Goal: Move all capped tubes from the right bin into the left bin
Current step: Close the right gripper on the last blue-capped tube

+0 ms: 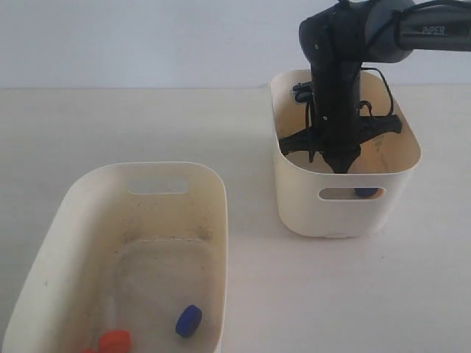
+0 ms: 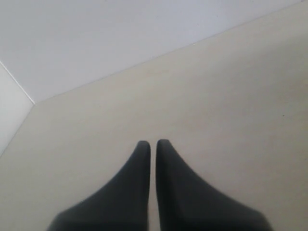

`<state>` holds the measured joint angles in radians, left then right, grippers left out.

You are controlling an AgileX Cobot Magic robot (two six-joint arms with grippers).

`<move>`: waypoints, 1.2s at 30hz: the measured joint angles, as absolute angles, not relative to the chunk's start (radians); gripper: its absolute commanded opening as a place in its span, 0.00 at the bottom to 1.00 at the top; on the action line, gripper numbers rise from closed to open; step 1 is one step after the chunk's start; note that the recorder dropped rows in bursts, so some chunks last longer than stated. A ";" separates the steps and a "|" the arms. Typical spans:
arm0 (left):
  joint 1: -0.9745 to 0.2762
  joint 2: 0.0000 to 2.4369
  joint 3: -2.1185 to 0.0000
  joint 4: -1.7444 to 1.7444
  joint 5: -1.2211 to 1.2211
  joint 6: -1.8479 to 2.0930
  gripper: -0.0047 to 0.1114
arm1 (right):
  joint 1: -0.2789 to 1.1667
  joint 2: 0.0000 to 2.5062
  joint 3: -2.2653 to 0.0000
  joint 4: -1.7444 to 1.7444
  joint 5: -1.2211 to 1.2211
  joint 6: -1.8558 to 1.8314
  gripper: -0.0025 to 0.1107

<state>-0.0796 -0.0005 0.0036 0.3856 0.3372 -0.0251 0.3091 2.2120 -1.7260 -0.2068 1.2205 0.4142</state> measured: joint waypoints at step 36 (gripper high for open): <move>-0.080 0.000 0.004 0.386 0.337 -0.025 0.08 | 0.317 2.265 -1.726 -0.301 1.212 0.494 0.78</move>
<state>-0.0796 -0.0005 0.0036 0.3856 0.3372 -0.0251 0.3173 2.2651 -1.7256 -0.3010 1.2125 0.4935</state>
